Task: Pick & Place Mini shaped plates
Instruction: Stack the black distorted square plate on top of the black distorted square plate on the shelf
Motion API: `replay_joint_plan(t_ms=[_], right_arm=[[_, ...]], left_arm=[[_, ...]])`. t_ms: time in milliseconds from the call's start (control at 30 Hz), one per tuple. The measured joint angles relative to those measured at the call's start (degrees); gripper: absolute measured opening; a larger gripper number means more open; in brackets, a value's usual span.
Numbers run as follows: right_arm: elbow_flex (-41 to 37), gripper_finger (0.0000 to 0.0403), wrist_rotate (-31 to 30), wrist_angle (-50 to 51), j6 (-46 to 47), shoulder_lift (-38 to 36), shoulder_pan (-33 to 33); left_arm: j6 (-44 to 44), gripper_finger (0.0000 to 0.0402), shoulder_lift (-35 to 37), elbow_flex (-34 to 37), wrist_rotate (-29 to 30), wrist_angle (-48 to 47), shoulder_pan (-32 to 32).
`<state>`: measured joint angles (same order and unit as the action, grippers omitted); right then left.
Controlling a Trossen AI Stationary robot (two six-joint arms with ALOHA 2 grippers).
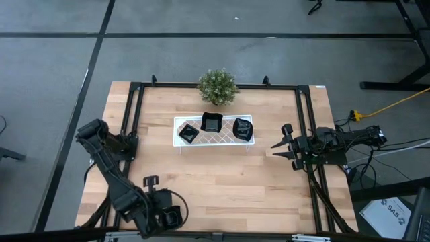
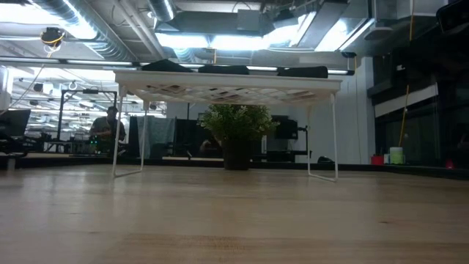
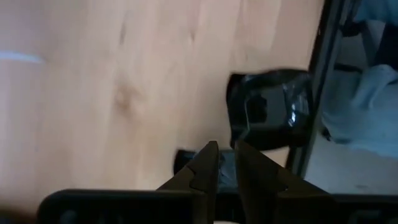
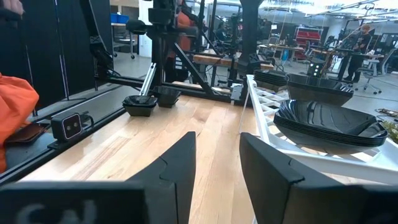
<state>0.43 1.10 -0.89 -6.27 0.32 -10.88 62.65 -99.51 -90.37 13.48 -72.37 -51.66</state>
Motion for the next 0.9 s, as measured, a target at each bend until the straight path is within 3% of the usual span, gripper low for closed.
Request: replay_joint_plan(t_ms=[367, 633, 900], right_arm=[[0.0, 0.0124, 0.0, -0.01, -0.02, 0.0, -0.01], [0.0, 0.0124, 0.0, 0.0, -0.02, 0.0, -0.01], [0.0, 0.0124, 0.0, -0.01, 0.0, -0.01, -0.01]], left_arm=[[13.76, 0.0047, -3.62, 0.0, -6.14, 0.64, -5.29], [19.03, 0.0049, -7.7, 0.0, -4.67, 7.82, -8.17], [22.25, 0.0079, -10.86, 0.0, -4.47, 7.33, -9.11]])
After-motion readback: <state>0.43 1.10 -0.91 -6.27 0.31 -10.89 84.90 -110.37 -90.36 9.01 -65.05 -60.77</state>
